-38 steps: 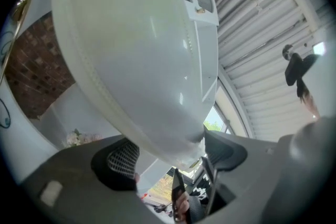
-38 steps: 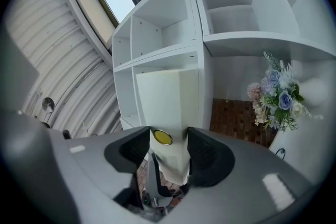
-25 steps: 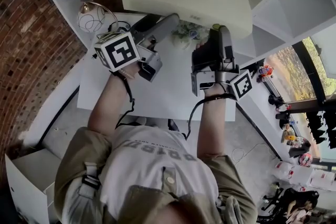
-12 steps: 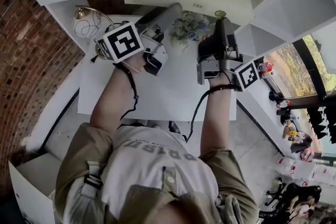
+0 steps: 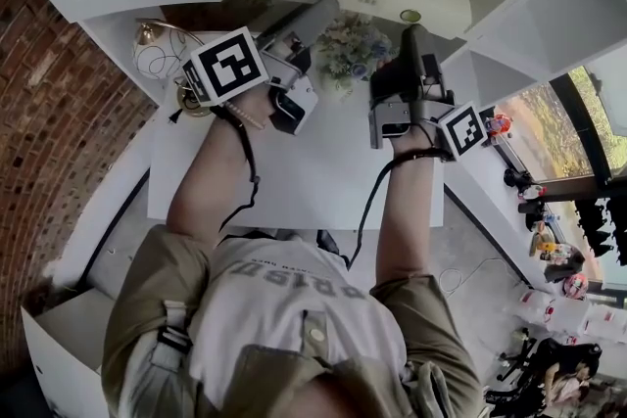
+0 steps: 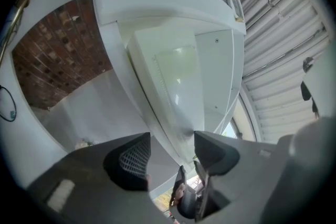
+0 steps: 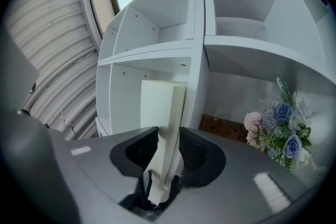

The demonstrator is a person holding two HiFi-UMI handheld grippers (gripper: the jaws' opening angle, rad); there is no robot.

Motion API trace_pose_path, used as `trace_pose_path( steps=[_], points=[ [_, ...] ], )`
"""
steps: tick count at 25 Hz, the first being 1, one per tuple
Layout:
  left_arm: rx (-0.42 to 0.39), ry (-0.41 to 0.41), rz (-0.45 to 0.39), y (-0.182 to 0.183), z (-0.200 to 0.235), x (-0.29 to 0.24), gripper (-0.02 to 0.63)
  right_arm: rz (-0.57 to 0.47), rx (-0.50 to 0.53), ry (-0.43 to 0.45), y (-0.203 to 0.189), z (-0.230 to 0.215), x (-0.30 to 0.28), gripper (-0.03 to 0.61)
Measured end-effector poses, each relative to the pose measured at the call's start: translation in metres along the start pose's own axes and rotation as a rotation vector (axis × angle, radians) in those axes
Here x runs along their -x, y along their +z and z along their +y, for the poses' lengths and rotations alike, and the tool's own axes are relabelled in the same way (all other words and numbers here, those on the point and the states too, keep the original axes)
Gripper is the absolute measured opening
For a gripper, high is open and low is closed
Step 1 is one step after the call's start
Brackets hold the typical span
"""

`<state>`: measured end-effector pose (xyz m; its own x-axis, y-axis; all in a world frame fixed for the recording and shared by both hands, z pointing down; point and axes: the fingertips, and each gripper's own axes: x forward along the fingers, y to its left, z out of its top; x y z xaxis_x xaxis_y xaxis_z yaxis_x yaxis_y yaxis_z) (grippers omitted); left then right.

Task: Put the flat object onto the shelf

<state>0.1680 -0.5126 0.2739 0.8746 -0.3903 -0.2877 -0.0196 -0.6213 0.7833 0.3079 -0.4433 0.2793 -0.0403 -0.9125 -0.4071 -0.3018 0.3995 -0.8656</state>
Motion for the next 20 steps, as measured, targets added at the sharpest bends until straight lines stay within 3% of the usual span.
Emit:
trace_pose_path(
  steps=[7,20],
  points=[
    [0.08,0.006,-0.006,0.004,0.007,-0.008,0.258,0.007,0.0,-0.058,0.002,-0.008,-0.011,0.129],
    [0.081,0.036,-0.005,0.008,0.015,-0.014,0.258,0.032,-0.015,-0.118,0.003,-0.013,-0.018,0.118]
  ],
)
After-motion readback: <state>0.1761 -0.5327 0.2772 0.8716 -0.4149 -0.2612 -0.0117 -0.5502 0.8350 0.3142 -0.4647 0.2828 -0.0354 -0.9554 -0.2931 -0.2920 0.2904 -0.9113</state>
